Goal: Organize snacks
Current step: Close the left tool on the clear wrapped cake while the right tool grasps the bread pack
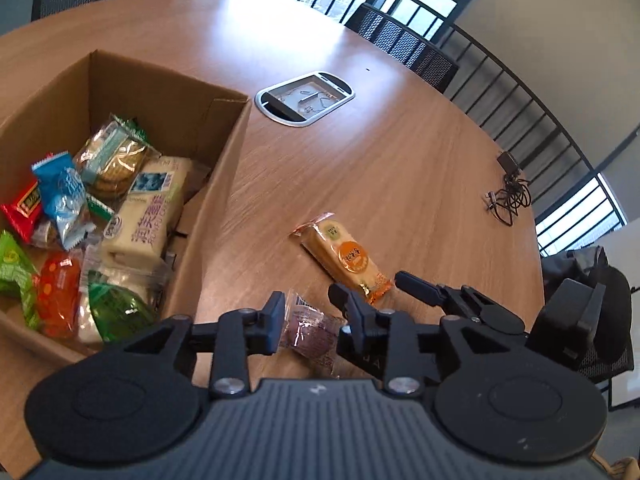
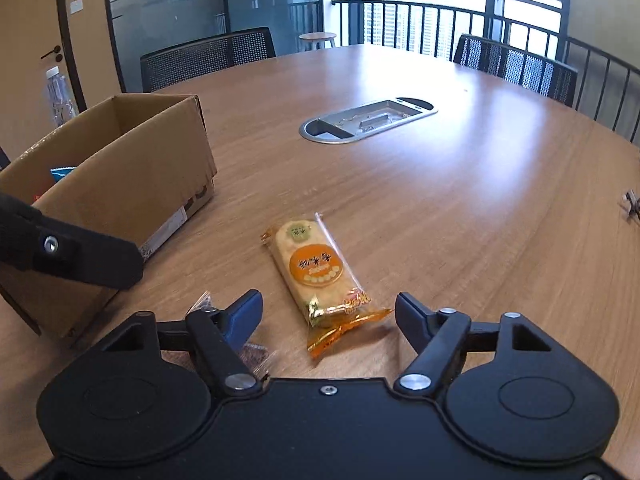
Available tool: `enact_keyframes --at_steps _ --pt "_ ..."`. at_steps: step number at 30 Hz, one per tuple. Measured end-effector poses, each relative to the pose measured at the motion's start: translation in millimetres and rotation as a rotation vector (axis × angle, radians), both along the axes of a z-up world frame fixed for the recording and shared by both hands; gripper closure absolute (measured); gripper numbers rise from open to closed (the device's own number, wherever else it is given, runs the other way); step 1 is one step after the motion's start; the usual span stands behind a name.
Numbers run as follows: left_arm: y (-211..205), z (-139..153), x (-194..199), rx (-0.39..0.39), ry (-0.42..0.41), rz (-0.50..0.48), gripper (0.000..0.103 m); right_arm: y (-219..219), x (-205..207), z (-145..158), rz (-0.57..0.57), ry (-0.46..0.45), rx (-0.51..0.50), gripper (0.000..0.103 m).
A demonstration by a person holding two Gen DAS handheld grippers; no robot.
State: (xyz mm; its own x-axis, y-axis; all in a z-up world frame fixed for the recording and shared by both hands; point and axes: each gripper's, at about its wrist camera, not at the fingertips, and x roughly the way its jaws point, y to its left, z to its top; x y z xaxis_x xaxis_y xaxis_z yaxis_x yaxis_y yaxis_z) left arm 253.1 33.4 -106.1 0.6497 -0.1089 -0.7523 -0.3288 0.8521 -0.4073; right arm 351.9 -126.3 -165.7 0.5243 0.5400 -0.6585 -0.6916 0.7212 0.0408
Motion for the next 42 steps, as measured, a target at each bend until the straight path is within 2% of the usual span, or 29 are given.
enact_keyframes --at_steps 1,3,6,7,13,21,25,30,32,34,38,42 --pt "-1 -1 0 -0.009 0.002 0.012 0.068 1 1 1 0.008 -0.009 -0.006 0.036" --pt "-2 -3 1 -0.035 0.006 0.035 0.06 4 7 0 0.026 -0.005 -0.033 0.053" --pt "-4 -7 4 -0.059 0.011 0.056 0.053 2 11 0 0.048 0.002 -0.062 0.059" --pt "-5 -9 5 -0.068 0.018 0.061 0.051 0 12 0 0.049 0.011 -0.063 0.068" --pt "-13 -27 10 -0.086 0.054 0.082 0.045 -22 3 0 0.027 0.031 -0.074 0.07" --pt "-23 -46 21 -0.033 0.097 0.087 0.037 -47 -18 2 0.01 0.05 -0.122 0.07" --pt "-26 -51 27 0.001 0.113 0.08 0.035 -53 -28 4 0.009 0.081 -0.15 0.069" --pt "-33 -53 34 0.058 0.107 0.047 0.032 -57 -34 7 0.012 0.124 -0.169 0.063" --pt "-35 -53 36 0.077 0.112 0.038 0.032 -59 -36 10 0.015 0.117 -0.159 0.044" --pt "-38 -52 36 0.102 0.12 0.024 0.032 -63 -39 13 -0.002 0.089 -0.147 0.034" --pt "-45 -53 39 0.162 0.133 -0.008 0.033 -57 -37 13 -0.008 0.075 -0.143 0.031" --pt "-52 -53 44 0.218 0.179 -0.05 0.035 -45 -34 5 0.006 0.091 -0.156 0.031"
